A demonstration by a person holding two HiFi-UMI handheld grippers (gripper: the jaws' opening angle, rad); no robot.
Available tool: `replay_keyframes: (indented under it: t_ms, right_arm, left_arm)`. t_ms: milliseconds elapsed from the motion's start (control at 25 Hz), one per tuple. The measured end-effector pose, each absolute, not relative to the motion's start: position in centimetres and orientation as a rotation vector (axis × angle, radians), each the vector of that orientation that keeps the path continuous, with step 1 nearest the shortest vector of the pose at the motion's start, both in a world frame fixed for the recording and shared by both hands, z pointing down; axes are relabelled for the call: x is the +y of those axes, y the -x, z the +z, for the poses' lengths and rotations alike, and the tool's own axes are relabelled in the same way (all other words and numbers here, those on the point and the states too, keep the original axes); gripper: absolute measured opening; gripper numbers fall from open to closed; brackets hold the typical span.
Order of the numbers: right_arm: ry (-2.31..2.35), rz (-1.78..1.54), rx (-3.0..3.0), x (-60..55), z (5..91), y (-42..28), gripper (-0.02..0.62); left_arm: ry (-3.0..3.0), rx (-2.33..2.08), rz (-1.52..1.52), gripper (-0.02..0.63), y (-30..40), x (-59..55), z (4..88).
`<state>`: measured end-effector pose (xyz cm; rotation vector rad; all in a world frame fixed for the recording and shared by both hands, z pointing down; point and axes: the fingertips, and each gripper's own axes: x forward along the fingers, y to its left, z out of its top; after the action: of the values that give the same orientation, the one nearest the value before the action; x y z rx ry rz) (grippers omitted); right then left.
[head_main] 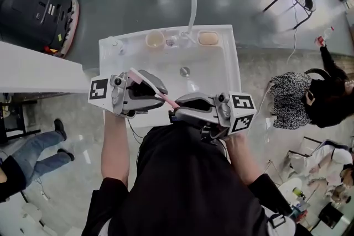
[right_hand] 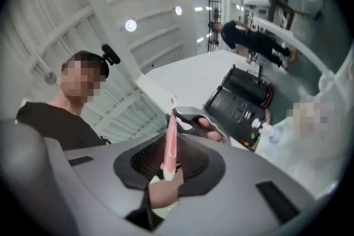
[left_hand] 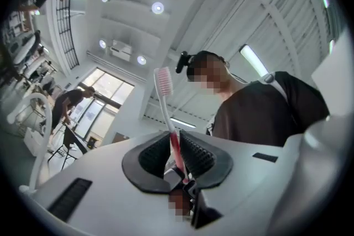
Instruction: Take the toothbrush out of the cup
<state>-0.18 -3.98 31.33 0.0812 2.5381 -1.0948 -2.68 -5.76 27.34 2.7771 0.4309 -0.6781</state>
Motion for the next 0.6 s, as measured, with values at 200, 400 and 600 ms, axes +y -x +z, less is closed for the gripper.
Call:
replay_keyframes:
  t_ms: [200,400,600]
  right_arm:
    - [0.421,-0.739,2.763,-7.0,32.1,-1.0,0.067]
    - [0.721,-0.440,2.884,-8.6,32.3,-1.8,0.067]
    - [0.895,-0.104,3.028,-8.5,32.9,-1.3,0.067]
  left_arm:
    - [-2.605,0.016,-0.745,0.100,2.5,-10.0,28.4]
    - [-2.449,-0.228,-0.743,0.123,2.6,-12.3,29.6]
    - [-2.441,-0.311,-0.718,0.120,2.7,-12.9,29.7]
